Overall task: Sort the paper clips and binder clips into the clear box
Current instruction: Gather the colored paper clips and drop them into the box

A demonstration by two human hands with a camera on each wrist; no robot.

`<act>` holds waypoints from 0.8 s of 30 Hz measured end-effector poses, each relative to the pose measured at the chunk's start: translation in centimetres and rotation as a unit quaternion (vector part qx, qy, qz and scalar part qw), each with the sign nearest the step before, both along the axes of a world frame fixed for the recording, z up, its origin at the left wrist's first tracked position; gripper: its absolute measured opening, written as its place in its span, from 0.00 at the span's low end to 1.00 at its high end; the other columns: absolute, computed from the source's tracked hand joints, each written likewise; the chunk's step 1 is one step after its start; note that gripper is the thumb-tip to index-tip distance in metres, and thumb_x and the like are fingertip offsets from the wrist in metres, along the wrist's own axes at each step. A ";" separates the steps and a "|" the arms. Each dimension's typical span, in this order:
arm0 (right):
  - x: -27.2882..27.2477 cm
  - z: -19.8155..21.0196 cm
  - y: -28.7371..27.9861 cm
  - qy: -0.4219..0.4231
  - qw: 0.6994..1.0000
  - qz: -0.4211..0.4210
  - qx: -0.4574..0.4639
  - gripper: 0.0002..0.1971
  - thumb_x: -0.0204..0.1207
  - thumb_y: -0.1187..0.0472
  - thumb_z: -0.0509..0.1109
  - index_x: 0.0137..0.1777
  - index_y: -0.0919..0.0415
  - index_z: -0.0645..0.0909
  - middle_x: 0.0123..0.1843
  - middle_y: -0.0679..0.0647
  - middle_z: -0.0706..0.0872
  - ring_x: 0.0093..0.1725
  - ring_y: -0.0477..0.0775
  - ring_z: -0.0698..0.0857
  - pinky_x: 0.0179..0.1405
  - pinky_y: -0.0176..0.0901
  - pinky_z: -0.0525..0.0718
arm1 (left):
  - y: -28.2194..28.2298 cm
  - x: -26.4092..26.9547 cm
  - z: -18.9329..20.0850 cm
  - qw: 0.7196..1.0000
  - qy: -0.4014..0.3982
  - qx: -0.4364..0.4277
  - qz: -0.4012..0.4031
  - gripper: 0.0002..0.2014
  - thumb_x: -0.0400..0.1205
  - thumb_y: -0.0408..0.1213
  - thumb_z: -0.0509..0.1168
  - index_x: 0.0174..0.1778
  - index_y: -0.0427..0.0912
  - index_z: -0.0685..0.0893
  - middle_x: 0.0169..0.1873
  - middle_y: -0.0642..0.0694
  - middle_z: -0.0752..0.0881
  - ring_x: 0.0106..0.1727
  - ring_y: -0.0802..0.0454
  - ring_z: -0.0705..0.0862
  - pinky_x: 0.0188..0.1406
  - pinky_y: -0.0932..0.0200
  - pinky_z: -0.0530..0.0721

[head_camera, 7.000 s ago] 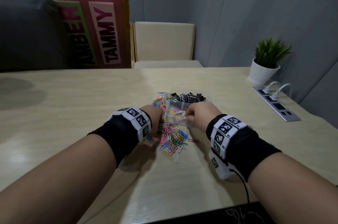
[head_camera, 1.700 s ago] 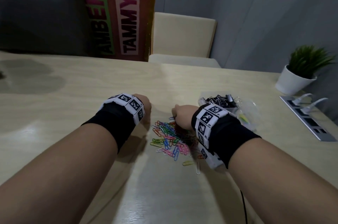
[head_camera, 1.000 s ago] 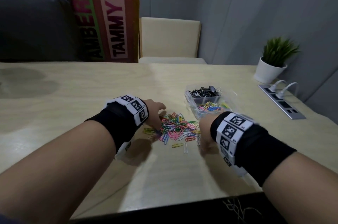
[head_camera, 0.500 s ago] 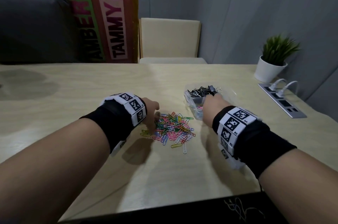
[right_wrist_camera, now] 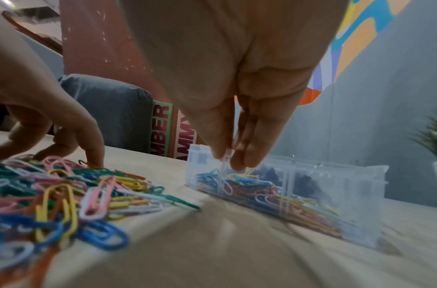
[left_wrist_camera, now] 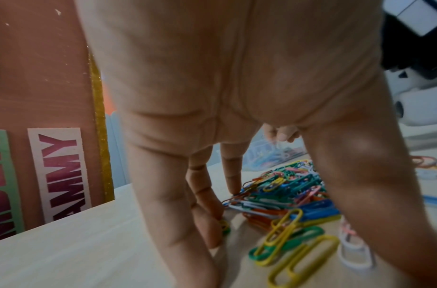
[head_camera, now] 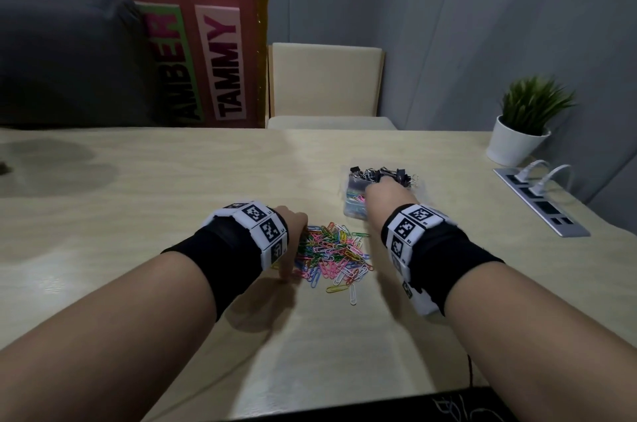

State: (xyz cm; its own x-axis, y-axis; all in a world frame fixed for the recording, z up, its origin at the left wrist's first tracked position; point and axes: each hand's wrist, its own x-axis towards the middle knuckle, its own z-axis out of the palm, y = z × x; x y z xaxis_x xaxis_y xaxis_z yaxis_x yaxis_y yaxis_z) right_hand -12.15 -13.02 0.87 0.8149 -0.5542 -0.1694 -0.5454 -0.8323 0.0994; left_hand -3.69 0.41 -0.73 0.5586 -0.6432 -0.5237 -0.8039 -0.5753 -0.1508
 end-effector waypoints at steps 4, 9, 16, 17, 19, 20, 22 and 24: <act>1.4 0.1 1.5 -0.002 0.998 0.062 0.015 0.15 0.84 0.65 0.59 0.63 0.62 0.84 0.62 0.57 0.86 0.67 0.57 0.77 0.64 0.44 0.75 | 0.2 0.2 -0.3 1.000 0.000 -0.012 -0.004 0.42 0.70 0.50 0.80 0.77 0.42 0.69 0.66 0.40 0.79 0.65 0.42 0.81 0.46 0.56 0.74; 2.4 -0.3 2.9 -0.001 0.993 0.119 0.012 0.17 0.83 0.63 0.61 0.70 0.63 0.79 0.68 0.61 0.80 0.66 0.60 0.78 0.63 0.48 0.78 | 0.4 0.4 -0.3 1.000 0.001 -0.019 -0.002 0.43 0.68 0.51 0.80 0.76 0.43 0.69 0.66 0.41 0.80 0.65 0.42 0.81 0.56 0.52 0.80; 0.7 -1.4 3.3 0.068 0.994 0.089 0.019 0.25 0.76 0.42 0.70 0.58 0.65 0.80 0.48 0.56 0.85 0.42 0.55 0.81 0.38 0.43 0.80 | 0.6 1.0 -0.3 0.999 0.009 -0.050 0.013 0.38 0.70 0.49 0.80 0.74 0.43 0.73 0.67 0.42 0.82 0.66 0.42 0.82 0.58 0.54 0.81; 0.4 -1.9 3.4 0.107 0.990 0.092 0.004 0.28 0.73 0.38 0.70 0.55 0.66 0.83 0.44 0.56 0.85 0.40 0.55 0.83 0.36 0.42 0.81 | 0.4 0.9 -0.3 0.998 0.006 -0.057 0.010 0.37 0.71 0.49 0.79 0.74 0.42 0.74 0.66 0.42 0.83 0.65 0.42 0.83 0.56 0.54 0.81; 0.1 -2.8 3.4 0.133 0.987 0.091 -0.001 0.30 0.70 0.34 0.72 0.51 0.65 0.84 0.41 0.55 0.84 0.40 0.56 0.85 0.39 0.43 0.85 | 0.0 0.7 -0.5 0.998 -0.003 -0.070 0.001 0.33 0.73 0.48 0.78 0.72 0.41 0.78 0.65 0.42 0.85 0.62 0.43 0.84 0.49 0.56 0.80; 0.1 -3.1 3.4 0.130 0.988 0.087 0.003 0.29 0.71 0.36 0.71 0.52 0.65 0.82 0.44 0.56 0.84 0.43 0.56 0.85 0.41 0.44 0.85 | -0.4 0.3 -0.5 0.997 -0.006 -0.071 -0.003 0.31 0.74 0.47 0.77 0.71 0.40 0.80 0.64 0.42 0.86 0.59 0.44 0.85 0.47 0.57 0.78; 0.0 -3.3 3.5 0.113 0.989 0.091 0.010 0.23 0.78 0.44 0.68 0.61 0.63 0.79 0.54 0.59 0.83 0.52 0.58 0.84 0.45 0.44 0.82 | -0.9 0.3 -0.9 0.998 -0.013 -0.066 -0.004 0.25 0.75 0.48 0.75 0.65 0.40 0.82 0.56 0.44 0.86 0.52 0.47 0.83 0.44 0.59 0.75; 0.0 -3.2 3.4 0.091 0.991 0.098 0.017 0.18 0.83 0.55 0.63 0.69 0.63 0.76 0.62 0.60 0.82 0.59 0.57 0.83 0.50 0.44 0.82 | -1.2 0.4 -1.3 0.998 -0.026 -0.049 -0.002 0.18 0.76 0.50 0.74 0.57 0.45 0.83 0.46 0.48 0.81 0.46 0.50 0.80 0.44 0.60 0.76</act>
State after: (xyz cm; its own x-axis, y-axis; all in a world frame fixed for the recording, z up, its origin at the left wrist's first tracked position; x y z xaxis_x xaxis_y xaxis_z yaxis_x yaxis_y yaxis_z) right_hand -12.12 -9.65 -2.35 0.8605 -0.3795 -0.3398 -0.3483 -0.9251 0.1511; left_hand -3.32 -0.78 -2.04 0.5813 -0.6914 -0.4291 -0.7983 -0.5866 -0.1363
